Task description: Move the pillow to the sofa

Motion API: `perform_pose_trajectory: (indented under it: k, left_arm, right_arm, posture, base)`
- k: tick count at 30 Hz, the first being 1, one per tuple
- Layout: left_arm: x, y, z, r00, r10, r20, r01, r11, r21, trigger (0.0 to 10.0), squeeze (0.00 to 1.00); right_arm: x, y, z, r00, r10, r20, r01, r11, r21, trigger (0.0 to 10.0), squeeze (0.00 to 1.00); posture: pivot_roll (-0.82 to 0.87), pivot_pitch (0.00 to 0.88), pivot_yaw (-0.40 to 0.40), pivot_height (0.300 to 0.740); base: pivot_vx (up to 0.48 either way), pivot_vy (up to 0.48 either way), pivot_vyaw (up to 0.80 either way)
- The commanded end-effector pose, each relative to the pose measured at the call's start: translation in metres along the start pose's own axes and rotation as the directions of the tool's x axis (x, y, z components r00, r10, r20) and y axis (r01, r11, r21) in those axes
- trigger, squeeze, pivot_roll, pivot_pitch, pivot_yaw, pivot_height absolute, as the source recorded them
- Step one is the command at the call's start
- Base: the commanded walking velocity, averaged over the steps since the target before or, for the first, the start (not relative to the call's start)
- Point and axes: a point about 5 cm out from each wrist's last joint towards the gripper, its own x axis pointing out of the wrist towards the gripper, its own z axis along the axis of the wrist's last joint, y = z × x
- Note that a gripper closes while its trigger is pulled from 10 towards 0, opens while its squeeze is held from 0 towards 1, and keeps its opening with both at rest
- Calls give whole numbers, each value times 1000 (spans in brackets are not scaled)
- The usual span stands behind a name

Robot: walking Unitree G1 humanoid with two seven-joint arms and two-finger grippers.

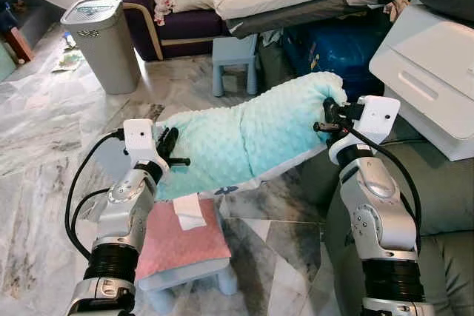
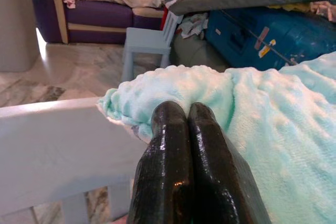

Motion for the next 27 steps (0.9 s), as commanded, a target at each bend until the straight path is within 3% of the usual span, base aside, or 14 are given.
perform_pose_trajectory:
  k: [1,5,12,16,27]
  left_arm:
    - [0,3,3,1000,16,8,-16,1000,-4,10000,0]
    - [0,2,2,1000,17,6,-17,1000,-10,10000,0]
    - [0,-1,-1,1000,22,-3,-22,994,-105,10000,0]
    - [0,-3,-1,1000,11,-8,-11,995,-99,10000,0]
    - [1,-5,-2,1000,-6,-16,4,995,-96,10000,0]
  right_arm:
    - [1,0,4,1000,6,6,-6,1000,11,10000,0]
    - [1,-2,4,1000,3,4,-4,1000,10,10000,0]
    - [1,-4,4,1000,-5,-4,5,1000,19,10000,0]
    - [1,-4,6,1000,-6,10,6,1000,15,10000,0]
    - [0,-4,8,1000,-4,21,3,1000,6,10000,0]
  posture:
    - [-145,0,46,740]
    - [-148,0,44,740]
    - [-151,0,42,740]
    - [-154,0,42,740]
    - [-158,0,41,740]
  base:
    - [0,0,-756]
    - [0,0,-756]
    - [0,0,-756]
    - [0,0,-761]
    - [0,399,0]
